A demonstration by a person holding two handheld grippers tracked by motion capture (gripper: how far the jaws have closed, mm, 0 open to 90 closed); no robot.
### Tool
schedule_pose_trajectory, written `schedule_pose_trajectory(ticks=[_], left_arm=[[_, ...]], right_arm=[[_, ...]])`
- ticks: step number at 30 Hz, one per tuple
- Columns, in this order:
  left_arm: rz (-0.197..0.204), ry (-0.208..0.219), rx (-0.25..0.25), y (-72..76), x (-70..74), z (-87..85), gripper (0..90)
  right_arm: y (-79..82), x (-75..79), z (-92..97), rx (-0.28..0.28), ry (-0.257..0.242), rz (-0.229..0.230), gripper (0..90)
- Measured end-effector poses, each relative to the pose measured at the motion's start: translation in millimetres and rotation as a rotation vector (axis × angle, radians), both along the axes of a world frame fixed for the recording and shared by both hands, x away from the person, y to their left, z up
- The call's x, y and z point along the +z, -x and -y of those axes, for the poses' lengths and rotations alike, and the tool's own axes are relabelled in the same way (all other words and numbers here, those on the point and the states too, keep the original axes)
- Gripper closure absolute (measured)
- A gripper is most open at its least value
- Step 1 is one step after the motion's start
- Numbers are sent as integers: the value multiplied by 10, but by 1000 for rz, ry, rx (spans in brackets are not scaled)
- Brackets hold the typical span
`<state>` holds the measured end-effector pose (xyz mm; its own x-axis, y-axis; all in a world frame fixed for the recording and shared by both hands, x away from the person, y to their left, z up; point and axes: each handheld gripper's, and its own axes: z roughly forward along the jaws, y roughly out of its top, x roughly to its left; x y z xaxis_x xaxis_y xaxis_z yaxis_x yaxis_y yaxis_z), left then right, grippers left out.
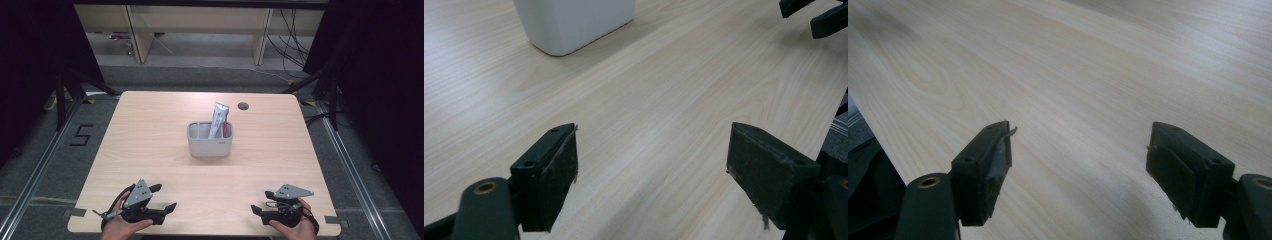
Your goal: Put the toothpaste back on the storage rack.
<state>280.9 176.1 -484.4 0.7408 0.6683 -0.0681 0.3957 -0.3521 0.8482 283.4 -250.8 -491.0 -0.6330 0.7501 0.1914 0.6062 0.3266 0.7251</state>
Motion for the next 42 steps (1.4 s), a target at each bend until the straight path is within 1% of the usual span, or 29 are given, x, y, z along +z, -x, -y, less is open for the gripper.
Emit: schedule_pose_trajectory(ticks=[5,6,7,8,9,10,12,13,14,15,16,17,18,19,20,21,22,23,24,25,26,28,29,30,34,37,38,40,42], left_arm=[[-14,-14,-22,55,-47,11,195],[-21,-32,-24,68,-50,12,193],[-20,-30,-29,71,-62,17,191],[-16,-59,-35,84,-62,11,190],[-14,-51,-29,97,-74,24,190],[-12,-69,-43,100,-77,15,190],[-11,-82,-42,124,-96,22,191],[-21,-70,-41,135,-116,39,190],[-24,-89,-47,141,-125,37,191],[-33,-74,-46,150,-147,63,190],[-29,-87,-56,151,-153,64,190],[-31,-126,-60,153,-138,56,190],[-26,-108,-62,160,-151,77,190],[-19,-125,-61,165,-156,86,190],[-22,-128,-63,176,-166,104,190],[-19,-148,-73,176,-175,109,191],[-22,-159,-73,175,-183,111,190],[-32,-147,-75,172,-187,113,190],[-23,-152,-68,162,-188,102,190],[-25,-137,-66,156,-190,94,191],[-21,-150,-63,144,-184,77,191],[-29,-110,-43,145,-199,84,191],[-29,-146,-61,127,-190,56,191],[-30,-150,-56,127,-189,56,191],[-34,-130,-56,140,-194,81,191],[-29,-146,-57,128,-196,71,191],[-34,-128,-54,136,-198,79,191],[-33,-133,-55,134,-191,72,191],[-33,-128,-63,132,-191,73,191]], right_arm=[[2,-3,-2,-1,0,-5,266],[-4,-5,0,8,-1,2,266],[-27,-12,15,27,15,40,266],[-17,-9,7,20,8,22,266],[-18,-10,7,21,9,24,266],[-18,-10,7,20,9,24,266],[-16,-8,6,18,12,24,266],[-17,-10,5,21,10,23,266],[-21,-13,5,23,13,29,266],[-17,-10,2,22,9,24,266],[-38,-16,12,43,16,48,266],[-37,-16,11,41,16,47,266],[-37,-14,12,40,22,56,266],[-33,-15,7,38,12,37,266],[-28,-10,7,32,24,49,266],[-14,-16,-13,24,4,28,266],[-30,-14,1,41,20,51,266],[-31,-11,2,47,23,46,266],[-29,-8,0,46,25,42,266],[-28,-7,-2,45,26,43,266],[-27,-7,-2,45,28,45,266],[-29,-8,-6,51,25,42,267],[-28,-7,-8,49,27,42,266],[-25,-9,-12,40,28,50,266],[-27,-13,-11,43,23,45,266],[-23,-5,-6,44,29,36,266],[-29,-9,-6,51,27,42,266],[-26,-13,-11,41,29,49,266],[-14,-15,-22,32,22,34,266]])
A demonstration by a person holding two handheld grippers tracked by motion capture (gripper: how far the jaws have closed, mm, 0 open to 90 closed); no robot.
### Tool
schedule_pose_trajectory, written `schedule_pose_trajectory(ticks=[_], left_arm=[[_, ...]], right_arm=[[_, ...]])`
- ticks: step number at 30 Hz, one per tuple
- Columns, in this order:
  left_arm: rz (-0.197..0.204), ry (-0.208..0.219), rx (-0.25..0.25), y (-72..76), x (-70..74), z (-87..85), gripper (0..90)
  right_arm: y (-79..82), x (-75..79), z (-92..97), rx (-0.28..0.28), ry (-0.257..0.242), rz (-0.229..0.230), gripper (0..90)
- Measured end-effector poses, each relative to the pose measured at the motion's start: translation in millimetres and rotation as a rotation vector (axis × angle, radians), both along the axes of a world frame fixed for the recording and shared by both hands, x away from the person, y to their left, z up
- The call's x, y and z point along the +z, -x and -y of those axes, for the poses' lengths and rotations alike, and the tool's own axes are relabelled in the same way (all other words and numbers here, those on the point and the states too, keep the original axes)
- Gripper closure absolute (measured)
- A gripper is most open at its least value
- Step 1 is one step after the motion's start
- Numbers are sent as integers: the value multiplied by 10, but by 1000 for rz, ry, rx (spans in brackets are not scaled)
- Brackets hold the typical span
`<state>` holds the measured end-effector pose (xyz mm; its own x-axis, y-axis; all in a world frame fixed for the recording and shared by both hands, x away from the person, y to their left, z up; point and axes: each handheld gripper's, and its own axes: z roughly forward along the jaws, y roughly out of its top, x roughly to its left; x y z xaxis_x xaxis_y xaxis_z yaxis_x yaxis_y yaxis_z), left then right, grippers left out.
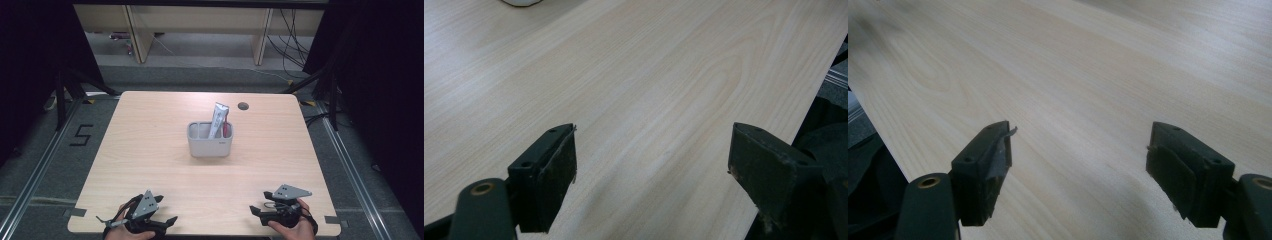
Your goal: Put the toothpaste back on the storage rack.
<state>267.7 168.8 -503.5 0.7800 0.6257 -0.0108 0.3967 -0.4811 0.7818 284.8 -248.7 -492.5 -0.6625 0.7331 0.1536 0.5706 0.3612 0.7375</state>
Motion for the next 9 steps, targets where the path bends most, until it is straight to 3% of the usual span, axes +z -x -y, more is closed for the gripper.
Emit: schedule_pose_trajectory(ticks=[5,6,7,9], left_arm=[[0,12,6,2,-4,9,191],[0,11,6,2,-4,9,191],[1,9,12,7,-3,11,190],[-2,7,10,7,-5,11,190]], right_arm=[[3,2,-2,-2,-3,-7,266],[-10,2,12,6,13,19,267],[0,4,4,-2,7,4,266],[-10,4,14,5,16,21,266]])
